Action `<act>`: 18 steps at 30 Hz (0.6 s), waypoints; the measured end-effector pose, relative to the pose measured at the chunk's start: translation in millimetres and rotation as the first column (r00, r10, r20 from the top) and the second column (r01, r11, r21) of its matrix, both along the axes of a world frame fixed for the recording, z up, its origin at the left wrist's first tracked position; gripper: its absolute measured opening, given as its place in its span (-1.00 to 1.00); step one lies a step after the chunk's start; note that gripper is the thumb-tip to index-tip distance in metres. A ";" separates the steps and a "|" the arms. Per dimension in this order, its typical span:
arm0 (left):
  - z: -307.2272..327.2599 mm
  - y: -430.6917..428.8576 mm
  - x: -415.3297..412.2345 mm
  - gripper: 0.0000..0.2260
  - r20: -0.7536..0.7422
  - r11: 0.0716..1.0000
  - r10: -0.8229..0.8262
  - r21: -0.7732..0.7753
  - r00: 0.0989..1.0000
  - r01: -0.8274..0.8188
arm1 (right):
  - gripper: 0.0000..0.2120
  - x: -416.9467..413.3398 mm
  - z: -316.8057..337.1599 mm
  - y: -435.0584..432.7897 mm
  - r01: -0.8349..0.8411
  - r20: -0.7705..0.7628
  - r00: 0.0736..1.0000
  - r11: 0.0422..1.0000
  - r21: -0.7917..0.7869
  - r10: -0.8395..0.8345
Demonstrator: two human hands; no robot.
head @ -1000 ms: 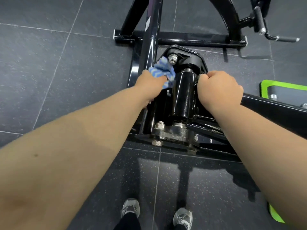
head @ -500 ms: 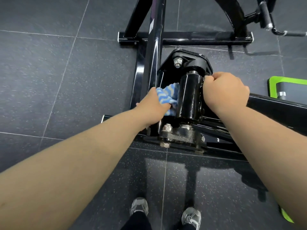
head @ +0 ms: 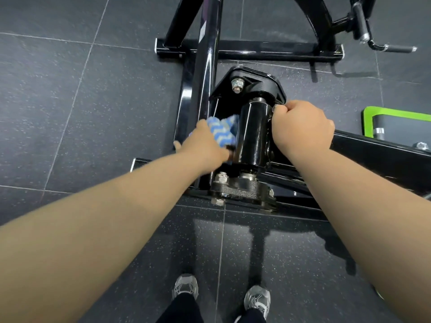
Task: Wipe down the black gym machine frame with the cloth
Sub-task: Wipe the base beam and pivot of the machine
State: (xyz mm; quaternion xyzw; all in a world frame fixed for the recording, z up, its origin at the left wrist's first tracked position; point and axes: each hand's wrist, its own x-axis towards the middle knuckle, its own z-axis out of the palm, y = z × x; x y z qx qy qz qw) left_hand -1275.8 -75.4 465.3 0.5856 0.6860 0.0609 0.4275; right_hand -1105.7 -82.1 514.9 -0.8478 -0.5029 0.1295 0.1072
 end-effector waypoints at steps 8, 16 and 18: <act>1.9 37.0 17.4 -0.46 0.056 0.995 0.095 -0.024 0.994 -0.094 | -0.66 0.5 -1.5 2.3 -0.005 0.003 1.000 1.000 -0.017 0.005; 9.0 35.5 13.6 -0.34 0.035 0.996 0.077 -0.038 0.996 -0.075 | -0.67 -0.1 -1.0 2.3 0.003 -0.004 1.000 1.000 0.003 -0.003; 7.8 2.4 -5.0 -0.17 0.002 0.991 -0.015 -0.130 1.000 0.015 | -0.67 -0.4 -0.5 1.7 0.004 -0.008 1.000 1.000 0.010 -0.004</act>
